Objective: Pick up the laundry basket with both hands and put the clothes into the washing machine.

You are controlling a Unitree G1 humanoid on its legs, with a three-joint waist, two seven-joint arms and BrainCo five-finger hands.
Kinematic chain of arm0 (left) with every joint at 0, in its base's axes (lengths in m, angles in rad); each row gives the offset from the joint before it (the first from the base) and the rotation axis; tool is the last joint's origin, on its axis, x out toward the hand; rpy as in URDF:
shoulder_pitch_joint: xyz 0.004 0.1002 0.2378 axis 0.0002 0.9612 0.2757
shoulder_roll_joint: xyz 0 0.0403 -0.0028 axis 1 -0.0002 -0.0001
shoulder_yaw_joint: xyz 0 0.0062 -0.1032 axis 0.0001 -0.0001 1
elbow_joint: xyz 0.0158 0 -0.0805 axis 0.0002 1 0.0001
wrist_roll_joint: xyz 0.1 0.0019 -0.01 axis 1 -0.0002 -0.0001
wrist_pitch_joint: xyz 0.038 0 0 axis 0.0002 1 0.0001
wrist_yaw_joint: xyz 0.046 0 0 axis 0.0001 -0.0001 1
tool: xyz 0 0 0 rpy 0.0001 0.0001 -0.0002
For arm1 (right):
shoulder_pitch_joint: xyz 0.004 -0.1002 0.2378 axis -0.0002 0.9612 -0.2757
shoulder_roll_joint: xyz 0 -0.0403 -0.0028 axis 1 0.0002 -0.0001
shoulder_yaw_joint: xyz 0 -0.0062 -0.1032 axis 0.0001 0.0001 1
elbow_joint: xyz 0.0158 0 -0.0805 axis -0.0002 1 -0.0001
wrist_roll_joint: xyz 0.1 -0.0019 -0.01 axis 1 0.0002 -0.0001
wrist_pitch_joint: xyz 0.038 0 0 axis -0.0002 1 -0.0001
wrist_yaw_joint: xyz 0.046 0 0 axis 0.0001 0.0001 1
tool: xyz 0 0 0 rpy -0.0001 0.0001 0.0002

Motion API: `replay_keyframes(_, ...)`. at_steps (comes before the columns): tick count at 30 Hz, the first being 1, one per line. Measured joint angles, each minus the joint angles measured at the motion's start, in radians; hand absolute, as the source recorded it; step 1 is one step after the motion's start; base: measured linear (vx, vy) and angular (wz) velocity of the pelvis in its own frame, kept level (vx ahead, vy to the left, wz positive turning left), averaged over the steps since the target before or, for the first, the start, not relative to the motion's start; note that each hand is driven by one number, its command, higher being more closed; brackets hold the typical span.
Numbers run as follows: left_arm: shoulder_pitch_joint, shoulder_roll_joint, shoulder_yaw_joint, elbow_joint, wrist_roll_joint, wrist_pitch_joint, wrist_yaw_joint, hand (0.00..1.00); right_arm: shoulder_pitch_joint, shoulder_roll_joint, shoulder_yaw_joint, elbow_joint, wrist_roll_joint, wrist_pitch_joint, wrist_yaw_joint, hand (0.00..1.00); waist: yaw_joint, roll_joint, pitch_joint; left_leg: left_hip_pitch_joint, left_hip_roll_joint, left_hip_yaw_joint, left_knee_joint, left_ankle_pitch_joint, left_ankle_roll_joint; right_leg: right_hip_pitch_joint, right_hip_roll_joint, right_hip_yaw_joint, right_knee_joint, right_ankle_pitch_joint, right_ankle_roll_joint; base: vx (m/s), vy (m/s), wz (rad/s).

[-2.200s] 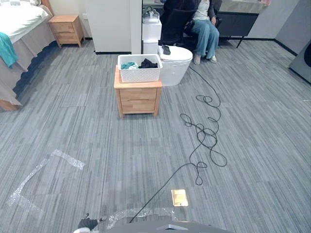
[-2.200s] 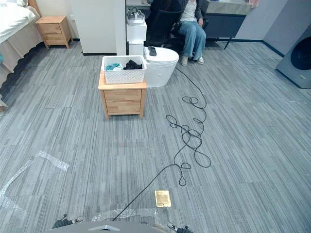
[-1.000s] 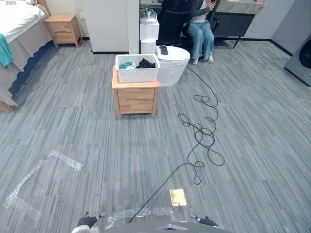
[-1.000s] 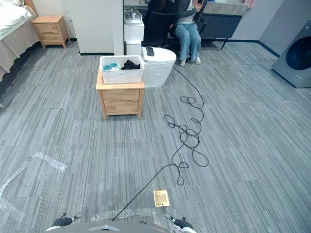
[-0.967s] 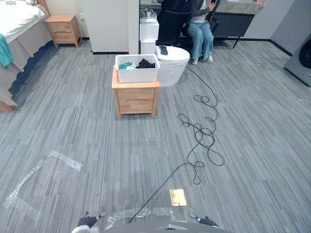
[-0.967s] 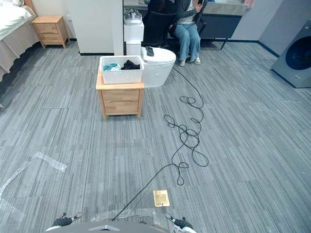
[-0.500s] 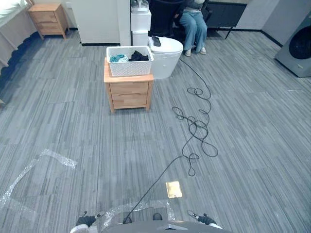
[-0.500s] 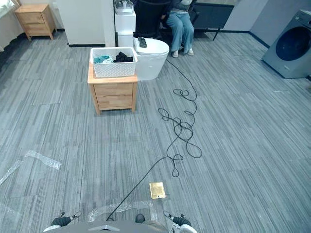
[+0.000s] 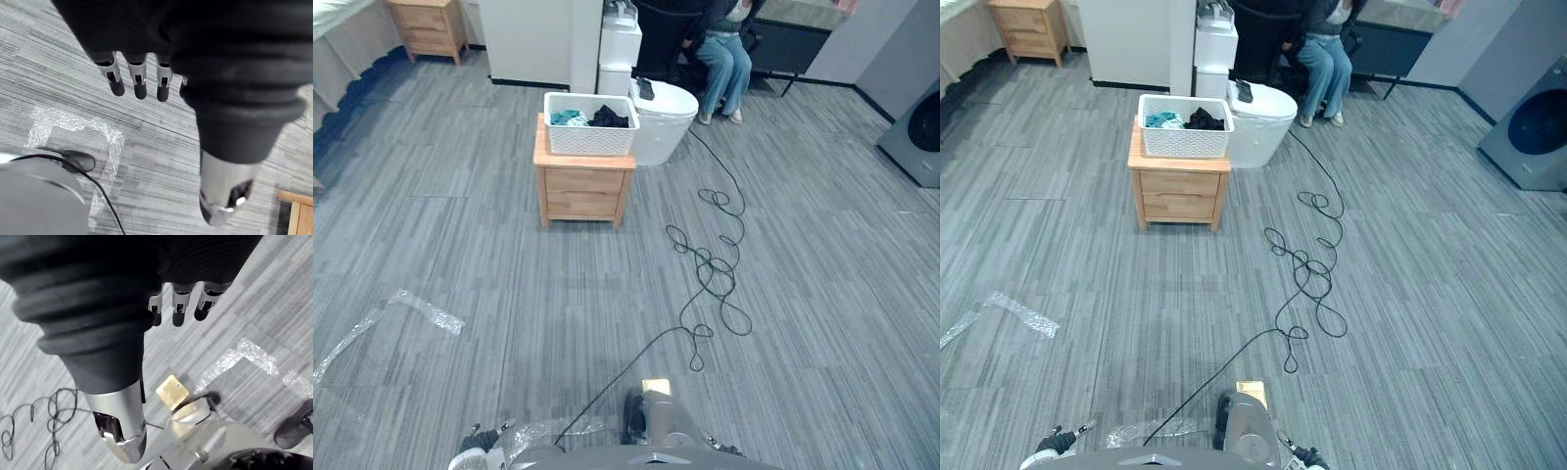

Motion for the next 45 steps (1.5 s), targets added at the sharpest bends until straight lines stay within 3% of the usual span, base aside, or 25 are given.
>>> replay_keyframes(3,-0.005,-0.027,0.063,-0.001,0.0,0.001,-0.003,0.0,0.001,0.003,-0.031,0.009,0.001,0.015,0.0,0.0,-0.005,0.005,-0.002,0.056,0.045,-0.005,0.008,-0.083,-0.049,0.008,0.014,0.016,-0.08,0.072,-0.02,0.6,-0.295,0.17)
replay_keyframes(4,0.0,-0.05,0.092,0.002,0.0,0.004,-0.005,0.0,-0.001,-0.01,-0.03,-0.004,0.008,0.016,-0.001,0.0,-0.016,0.045,-0.016,0.071,0.12,-0.007,0.037,-0.103,-0.081,0.007,0.068,-0.015,-0.014,0.078,-0.086,0.65,-0.284,0.33)
replay_keyframes(6,-0.011,-0.075,0.099,-0.006,-0.001,0.007,-0.014,0.0,-0.017,-0.013,-0.032,-0.011,0.006,0.012,-0.003,0.0,-0.017,0.056,-0.018,0.025,0.154,-0.004,0.16,-0.076,-0.092,0.005,0.075,-0.043,0.055,0.038,-0.104,0.58,-0.279,0.26)
replay_keyframes(7,-0.015,-0.087,0.103,-0.011,-0.002,0.009,-0.018,0.0,-0.018,-0.017,-0.032,-0.019,0.011,0.012,-0.001,0.0,-0.018,0.06,-0.018,-0.016,0.166,-0.007,0.279,-0.047,-0.091,0.022,0.076,-0.055,0.08,0.02,-0.079,0.49,-0.289,0.25)
replay_keyframes(9,-0.017,-0.092,0.12,-0.039,-0.018,0.009,-0.017,0.0,-0.025,-0.013,0.0,-0.055,0.015,0.002,-0.002,0.0,-0.012,0.071,-0.018,-0.197,0.215,-0.029,0.765,0.142,-0.108,0.141,0.097,-0.069,0.059,-0.055,-0.079,0.68,-0.332,0.1)
replay_keyframes(11,-0.02,-0.099,0.12,-0.054,-0.048,0.008,-0.017,0.0,-0.056,-0.016,0.051,-0.068,0.03,-0.006,-0.003,0.0,0.009,0.085,-0.011,-0.324,0.247,-0.03,1.066,0.146,-0.126,0.257,0.134,-0.043,0.002,-0.064,-0.079,0.7,-0.255,-0.44)
replay_keyframes(13,-0.021,-0.106,0.112,-0.085,-0.088,0.0,-0.008,0.0,-0.078,-0.004,0.092,-0.09,0.029,-0.011,-0.009,0.0,0.033,0.073,-0.001,-0.41,0.248,0.0,1.173,0.091,-0.113,0.373,0.146,-0.001,-0.079,-0.064,-0.079,0.5,-0.113,-0.55)
replay_keyframes(17,-0.021,-0.103,0.075,-0.117,-0.148,-0.033,0.009,0.0,-0.168,0.011,0.148,-0.086,0.029,-0.024,-0.041,0.0,0.075,0.075,0.005,-0.569,0.247,0.097,0.909,-0.018,-0.104,0.502,0.121,0.124,-0.182,-0.085,-0.053,0.43,0.103,-0.83)
replay_keyframes(18,-0.019,-0.095,0.077,-0.117,-0.162,-0.041,0.02,0.0,-0.18,0.025,0.151,-0.09,0.028,-0.025,-0.041,0.0,0.081,0.063,0.01,-0.569,0.251,0.11,0.671,-0.006,-0.089,0.544,0.084,0.144,-0.196,-0.123,-0.029,0.41,0.237,-0.84)
replay_keyframes(19,-0.015,-0.096,0.082,-0.117,-0.162,-0.043,0.026,0.0,-0.181,0.027,0.16,-0.093,0.028,-0.025,-0.041,0.0,0.085,0.059,0.008,-0.557,0.246,0.117,0.578,0.006,-0.079,0.555,0.064,0.141,-0.198,-0.144,-0.019,0.41,0.279,-1.12)
replay_keyframes(20,0.005,-0.106,0.109,-0.116,-0.161,-0.046,0.031,0.0,-0.178,0.027,0.173,-0.094,0.027,-0.025,-0.041,0.0,0.084,0.065,0.001,-0.506,0.205,0.135,0.443,0.035,-0.071,0.572,0.038,0.153,-0.194,-0.19,-0.005,0.43,0.389,-1.01)
replay_keyframes(21,0.024,-0.101,0.128,-0.105,-0.162,-0.044,0.032,0.0,-0.16,0.034,0.173,-0.095,0.026,-0.028,-0.041,0.0,0.078,0.07,-0.012,-0.494,0.166,0.124,0.395,0.119,-0.054,0.576,0.027,0.181,-0.182,-0.23,0.01,0.37,0.382,-0.88)
replay_keyframes(22,0.02,-0.089,0.138,-0.101,-0.162,-0.041,0.032,0.0,-0.149,0.044,0.166,-0.082,0.027,-0.026,-0.042,0.0,0.08,0.054,-0.012,-0.498,0.142,0.137,0.416,0.084,-0.058,0.571,0.01,0.192,-0.169,-0.247,-0.001,0.58,0.492,-0.14)
replay_keyframes(23,0.012,-0.066,0.119,-0.087,-0.158,-0.041,0.04,0.0,-0.124,0.044,0.168,-0.036,0.026,-0.021,-0.04,0.0,0.07,0.012,-0.027,-0.499,0.122,0.163,0.426,0.036,-0.046,0.558,-0.014,0.199,-0.137,-0.227,-0.015,0.51,0.353,0.2)
replay_keyframes(24,0.009,-0.057,0.118,-0.076,-0.158,-0.041,0.041,0.0,-0.12,0.037,0.164,-0.033,0.025,-0.021,-0.04,0.0,0.075,0.004,-0.031,-0.482,0.116,0.178,0.426,0.035,-0.033,0.554,-0.025,0.207,-0.117,-0.199,-0.01,0.61,0.398,0.18)
replay_keyframes(27,0.03,-0.041,0.12,-0.038,-0.156,-0.028,0.041,0.0,-0.094,0.014,0.13,0.014,-0.011,-0.023,-0.035,0.0,0.075,0.001,-0.04,-0.398,0.054,0.217,0.467,-0.001,0.033,0.545,-0.065,0.283,0.074,-0.111,-0.001,0.52,0.331,0.04)
replay_keyframes(28,0.034,-0.035,0.099,-0.037,-0.14,-0.027,0.041,0.0,-0.09,0.011,0.091,0.028,-0.012,-0.022,-0.033,0.0,0.066,0.007,-0.059,-0.362,0.017,0.203,0.443,-0.024,0.061,0.474,-0.078,0.312,0.262,-0.075,0.01,0.38,0.226,0.29)
replay_keyframes(31,0.01,-0.001,0.027,-0.038,-0.138,-0.026,0.037,0.0,-0.078,0.002,0.058,0.033,-0.011,-0.018,-0.026,0.0,0.044,0.003,-0.06,-0.276,-0.039,0.188,0.347,-0.06,0.064,0.297,-0.078,0.33,0.643,-0.027,0.04,0.29,0.137,0.27)
replay_keyframes(34,0.011,0.011,-0.033,-0.037,-0.134,-0.024,0.037,0.0,-0.076,-0.022,0.064,0.022,-0.005,-0.02,-0.023,0.0,0.039,0.036,-0.041,-0.129,-0.033,0.203,0.24,-0.049,0.046,0.229,-0.084,0.19,0.689,-0.137,0.03,0.23,0.043,-0.29)
replay_keyframes(37,-0.005,0.013,-0.052,-0.037,-0.119,-0.029,0.027,0.0,-0.085,-0.026,0.134,-0.016,0.001,-0.024,-0.023,0.0,0.027,0.052,-0.041,-0.066,0.013,0.213,0.156,-0.029,0.014,0.169,-0.039,0.084,0.44,-0.242,0.025,0.12,-0.066,-0.12)
replay_keyframes(38,-0.019,0.009,-0.055,-0.036,-0.118,-0.03,0.026,0.0,-0.088,-0.027,0.155,-0.021,0.0,-0.024,-0.022,0.0,0.02,0.052,-0.041,-0.062,0.033,0.211,0.138,-0.019,-0.002,0.152,-0.014,0.089,0.27,-0.231,0.027,0.14,-0.192,0.07)
replay_keyframes(39,-0.023,0.011,-0.066,-0.033,-0.117,-0.031,0.026,0.0,-0.087,-0.025,0.177,-0.023,0.0,-0.024,-0.023,0.0,0.018,0.043,-0.046,-0.06,0.038,0.199,0.118,-0.006,-0.024,0.152,0.0,0.113,0.092,-0.151,0.026,0.2,-0.264,0.17)
replay_keyframes(41,-0.028,-0.001,-0.064,-0.027,-0.108,-0.032,0.025,0.0,-0.083,-0.013,0.185,-0.023,0.009,-0.025,-0.025,0.0,0.012,0.004,-0.053,-0.046,0.033,0.176,0.101,-0.005,-0.058,0.145,-0.003,0.161,0.023,0.009,0.03,0.26,-0.339,0.28)
replay_keyframes(42,-0.026,-0.037,-0.052,-0.026,-0.1,-0.031,0.026,0.0,-0.087,-0.021,0.205,-0.029,0.009,-0.025,-0.031,0.0,0.009,0.031,-0.048,-0.039,0.063,0.163,0.088,0.016,-0.092,0.158,0.016,0.139,0.023,0.007,0.019,0.18,-0.261,0.27)
replay_keyframes(45,-0.031,-0.096,-0.041,-0.032,-0.103,-0.036,0.03,0.0,-0.087,-0.047,0.216,-0.054,0.006,-0.028,-0.039,0.0,0.009,0.077,-0.056,-0.045,0.113,0.126,0.059,0.043,-0.123,0.192,0.063,0.076,-0.034,-0.001,-0.01,0.18,-0.273,0.39)
